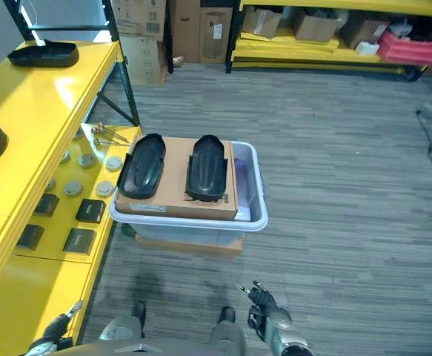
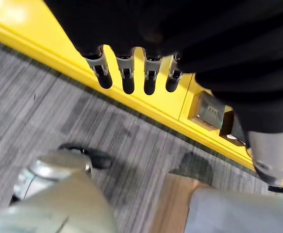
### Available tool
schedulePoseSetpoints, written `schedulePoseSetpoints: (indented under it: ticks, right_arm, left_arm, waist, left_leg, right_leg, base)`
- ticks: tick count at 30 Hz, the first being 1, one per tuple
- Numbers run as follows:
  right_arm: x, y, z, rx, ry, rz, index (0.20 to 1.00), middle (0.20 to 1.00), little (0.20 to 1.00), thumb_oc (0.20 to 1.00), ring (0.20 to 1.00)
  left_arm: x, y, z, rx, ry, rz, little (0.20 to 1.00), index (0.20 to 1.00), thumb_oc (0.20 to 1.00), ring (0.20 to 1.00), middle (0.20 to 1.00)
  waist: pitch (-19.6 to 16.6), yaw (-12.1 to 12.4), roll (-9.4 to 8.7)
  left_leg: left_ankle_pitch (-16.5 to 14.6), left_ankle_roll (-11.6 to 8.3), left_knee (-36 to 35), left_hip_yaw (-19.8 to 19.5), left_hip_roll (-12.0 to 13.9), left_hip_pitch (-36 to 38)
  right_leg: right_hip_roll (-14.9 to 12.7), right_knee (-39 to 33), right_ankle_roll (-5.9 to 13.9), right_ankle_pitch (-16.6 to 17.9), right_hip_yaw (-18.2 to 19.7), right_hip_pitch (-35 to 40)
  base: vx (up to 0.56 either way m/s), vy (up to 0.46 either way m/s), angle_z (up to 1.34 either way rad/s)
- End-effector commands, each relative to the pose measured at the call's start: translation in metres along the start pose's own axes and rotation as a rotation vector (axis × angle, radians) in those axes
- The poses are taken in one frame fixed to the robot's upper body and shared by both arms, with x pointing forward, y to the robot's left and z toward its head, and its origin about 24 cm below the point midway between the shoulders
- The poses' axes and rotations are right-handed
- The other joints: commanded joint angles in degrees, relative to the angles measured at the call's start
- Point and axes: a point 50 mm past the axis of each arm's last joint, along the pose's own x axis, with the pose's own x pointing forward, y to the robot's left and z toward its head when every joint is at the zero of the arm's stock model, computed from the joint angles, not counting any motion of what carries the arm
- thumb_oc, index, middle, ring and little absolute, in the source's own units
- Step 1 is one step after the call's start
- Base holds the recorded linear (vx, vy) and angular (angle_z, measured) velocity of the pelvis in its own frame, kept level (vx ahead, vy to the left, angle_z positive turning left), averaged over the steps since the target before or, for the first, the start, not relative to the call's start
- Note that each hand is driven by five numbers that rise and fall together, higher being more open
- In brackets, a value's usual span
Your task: Move parts from the plastic box to the shelf.
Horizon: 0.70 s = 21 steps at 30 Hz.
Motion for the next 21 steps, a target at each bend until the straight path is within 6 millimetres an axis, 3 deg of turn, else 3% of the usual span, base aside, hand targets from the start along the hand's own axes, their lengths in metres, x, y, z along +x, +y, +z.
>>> schedulePoseSetpoints:
  ticks: [1, 6, 7, 9, 12, 17, 21]
  right_arm:
    - [-0.003, -0.009, 0.003, -0.02, -0.029, -0.017, 1.0, 1.0, 1.0, 1.0, 1.0]
    - [-0.006, -0.023, 0.0, 0.016, -0.067, -0.084, 1.0, 1.0, 1.0, 1.0, 1.0]
    - [-0.007, -0.025, 0.01, 0.051, -0.109, -0.098, 1.0, 1.0, 1.0, 1.0, 1.0]
    - [-0.008, -0.026, 0.025, 0.093, -0.182, -0.123, 1.0, 1.0, 1.0, 1.0, 1.0]
    - [-0.017, -0.025, 0.095, 0.254, -0.503, -0.167, 1.0, 1.0, 1.0, 1.0, 1.0]
    - [-0.051, -0.028, 0.172, 0.325, -0.836, -0.197, 1.0, 1.0, 1.0, 1.0, 1.0]
    - [-0.077, -0.072, 0.227, 0.257, -0.977, -0.33, 1.0, 1.0, 1.0, 1.0, 1.0]
  left_arm:
    - [0.001, 0.017, 0.01, 0.017, -0.047, 0.06, 1.0, 1.0, 1.0, 1.0, 1.0]
    - [-0.002, 0.026, 0.0, 0.073, -0.015, 0.072, 1.0, 1.0, 1.0, 1.0, 1.0]
    - [-0.003, 0.028, -0.005, 0.111, 0.0, 0.07, 1.0, 1.0, 1.0, 1.0, 1.0]
    - [-0.004, 0.029, -0.006, 0.135, 0.006, 0.072, 1.0, 1.0, 1.0, 1.0, 1.0]
    - [-0.007, 0.027, -0.014, 0.17, 0.009, 0.071, 1.0, 1.0, 1.0, 1.0, 1.0]
    - [-0.011, 0.033, -0.021, 0.157, 0.006, 0.057, 1.0, 1.0, 1.0, 1.0, 1.0]
    - [-0.012, 0.035, -0.023, 0.146, 0.0, 0.031, 1.0, 1.0, 1.0, 1.0, 1.0]
  waist:
    - [0.3, 1.6, -4.19]
    - [-0.1, 3.9, -2.77]
    - [-0.5, 4.3, -2.59]
    - [-0.7, 4.4, -2.56]
    - [-0.8, 5.6, -2.67]
    - [-1.3, 5.8, -2.24]
    - [-1.2, 7.2, -1.61]
  left_leg:
    - [-1.9, -2.0, 1.1, 4.6, 2.3, -1.1]
    - [0.1, -1.87, -3.5, 1.7, -1.4, -0.9]
    - [0.1, -1.61, -4.2, 0.7, -2.8, -0.4]
    - [0.2, -1.49, -4.5, 1.1, -3.1, 0.0]
    - [-1.1, -0.22, -4.6, -1.4, -5.4, 0.2]
    - [-2.5, 0.95, -4.9, -1.6, -7.0, 0.3]
    - [-2.8, 1.72, -6.8, -1.7, -7.9, 0.7]
  right_leg:
    - [-2.3, -7.2, 3.42, 3.1, -1.6, 5.5]
    - [-1.4, -8.8, 3.03, 2.6, -4.2, 8.2]
    - [-1.6, -8.7, 2.87, 2.3, -4.8, 8.8]
    - [-1.6, -8.8, 2.78, 2.4, -5.2, 9.1]
    - [-1.8, -8.1, 2.89, 1.9, -4.4, 8.7]
    - [-2.4, -7.6, 3.53, 1.5, -3.0, 7.7]
    - [-2.8, -7.7, 4.33, 1.4, -2.7, 7.5]
  base:
    - [0.21, -0.18, 0.38]
    - [0.18, -0.003, 0.26]
    - [0.2, 0.111, -0.04]
    - [0.14, 0.113, 0.0]
    - [0.07, 0.11, 0.13]
    - [0.03, 0.132, -0.12]
    - [0.0, 0.132, -0.17]
